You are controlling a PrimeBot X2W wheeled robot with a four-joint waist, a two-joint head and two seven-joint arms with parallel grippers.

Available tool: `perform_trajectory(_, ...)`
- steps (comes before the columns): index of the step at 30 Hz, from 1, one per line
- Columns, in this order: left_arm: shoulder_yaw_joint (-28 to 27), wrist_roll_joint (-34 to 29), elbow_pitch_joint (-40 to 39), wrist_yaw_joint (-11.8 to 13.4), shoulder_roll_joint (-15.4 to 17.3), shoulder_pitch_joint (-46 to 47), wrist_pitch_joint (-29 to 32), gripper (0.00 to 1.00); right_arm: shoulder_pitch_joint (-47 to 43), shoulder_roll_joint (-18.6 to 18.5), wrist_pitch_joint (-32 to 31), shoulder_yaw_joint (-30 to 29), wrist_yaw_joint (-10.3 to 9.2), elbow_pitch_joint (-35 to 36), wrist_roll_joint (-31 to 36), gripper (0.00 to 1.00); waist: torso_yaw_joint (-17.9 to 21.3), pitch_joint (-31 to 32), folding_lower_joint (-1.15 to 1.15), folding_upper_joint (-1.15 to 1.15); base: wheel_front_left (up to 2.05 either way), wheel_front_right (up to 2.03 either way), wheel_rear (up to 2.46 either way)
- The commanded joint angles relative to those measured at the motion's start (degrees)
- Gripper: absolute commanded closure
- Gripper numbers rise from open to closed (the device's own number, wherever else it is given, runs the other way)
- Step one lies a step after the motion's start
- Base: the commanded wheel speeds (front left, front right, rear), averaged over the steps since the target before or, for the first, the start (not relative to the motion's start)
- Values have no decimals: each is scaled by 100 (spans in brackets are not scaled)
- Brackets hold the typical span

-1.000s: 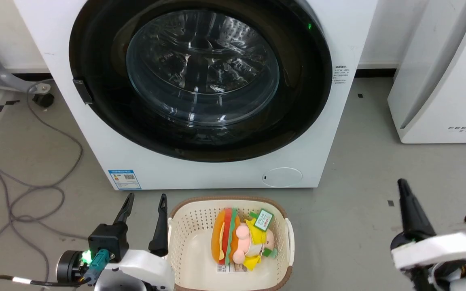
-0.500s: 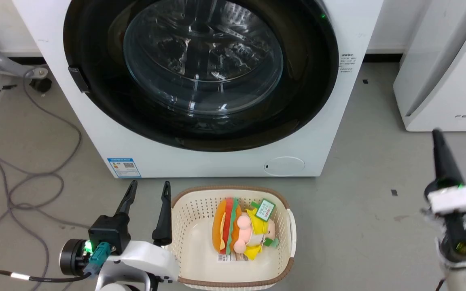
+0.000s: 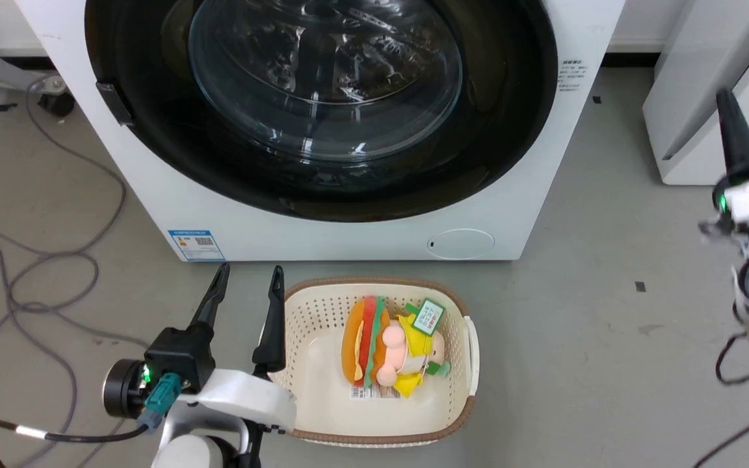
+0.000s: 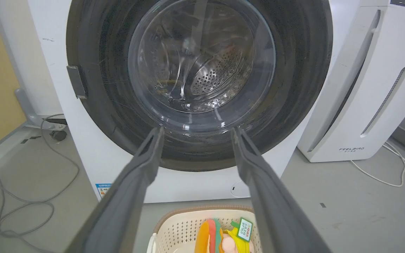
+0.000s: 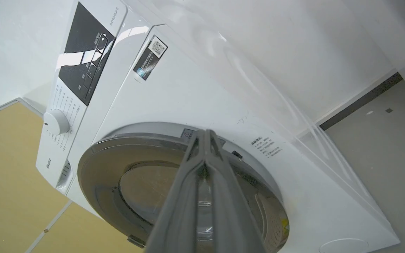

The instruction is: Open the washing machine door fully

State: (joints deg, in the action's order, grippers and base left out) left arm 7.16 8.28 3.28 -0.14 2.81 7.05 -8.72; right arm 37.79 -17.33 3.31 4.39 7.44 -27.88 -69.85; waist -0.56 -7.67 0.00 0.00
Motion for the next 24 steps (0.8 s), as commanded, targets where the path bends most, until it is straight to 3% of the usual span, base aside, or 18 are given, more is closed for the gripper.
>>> perform_trajectory(1, 32, 39, -5, -10, 5, 81, -45, 0, 188, -70, -10, 35, 3, -89, -170, 100, -11, -24, 0, 0, 0, 0, 0)
perform_trajectory(15, 207, 194, -29, -27, 5, 351, -213, 0, 2022, -670, -658, 1145, 4, -1116, -1289, 100, -131, -439, 0, 0, 0, 0, 0)
perform_trajectory(24, 384, 333, 9, -52, 6, 530, -321, 0, 3199, -570, -994, 2026, 4, -2130, -1756, 100, -214, -663, 0, 0, 0, 0, 0)
